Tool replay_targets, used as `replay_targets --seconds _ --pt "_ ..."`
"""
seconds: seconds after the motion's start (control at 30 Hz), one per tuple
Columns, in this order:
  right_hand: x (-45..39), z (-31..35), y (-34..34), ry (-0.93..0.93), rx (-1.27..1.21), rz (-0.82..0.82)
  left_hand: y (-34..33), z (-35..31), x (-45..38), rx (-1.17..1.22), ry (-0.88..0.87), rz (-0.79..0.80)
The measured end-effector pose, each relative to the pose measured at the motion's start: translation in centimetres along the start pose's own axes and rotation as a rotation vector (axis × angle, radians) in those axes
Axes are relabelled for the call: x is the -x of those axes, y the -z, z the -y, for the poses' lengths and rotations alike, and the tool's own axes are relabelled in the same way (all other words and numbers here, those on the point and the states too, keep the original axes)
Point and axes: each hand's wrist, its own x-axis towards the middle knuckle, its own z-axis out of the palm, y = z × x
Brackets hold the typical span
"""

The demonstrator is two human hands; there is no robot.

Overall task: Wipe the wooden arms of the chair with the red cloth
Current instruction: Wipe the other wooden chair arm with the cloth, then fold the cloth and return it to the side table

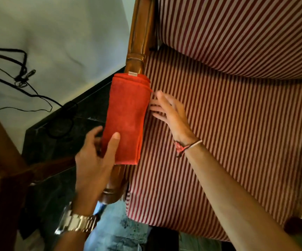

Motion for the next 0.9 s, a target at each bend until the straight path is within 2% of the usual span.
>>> replay_targets --seconds 0.07,0.2,0.4,0.67,0.9 --pt "-0.7 1.9 -1.0 -0.058 -0.047 0.128 0.5 0.8 0.9 -0.021 0.039 0.009" --pt "-1.1 3.3 -2.0 -0.038 0.032 0.121 0.4 0.3 1.6 0.033 0.037 -0.047" --pt "0.4 3.9 0.7 -0.008 0.014 0.162 -1.0 -1.3 3.3 0.002 -0.002 -0.058" --pt "4.9 5.2 11.3 0.126 0.002 0.064 -8.5 -6.3 8.8 0.097 -0.069 0.03" --pt "11.4 8.2 25.5 0.249 0.052 -0.068 -19.5 -13.3 17.2 0.229 -0.14 0.102"
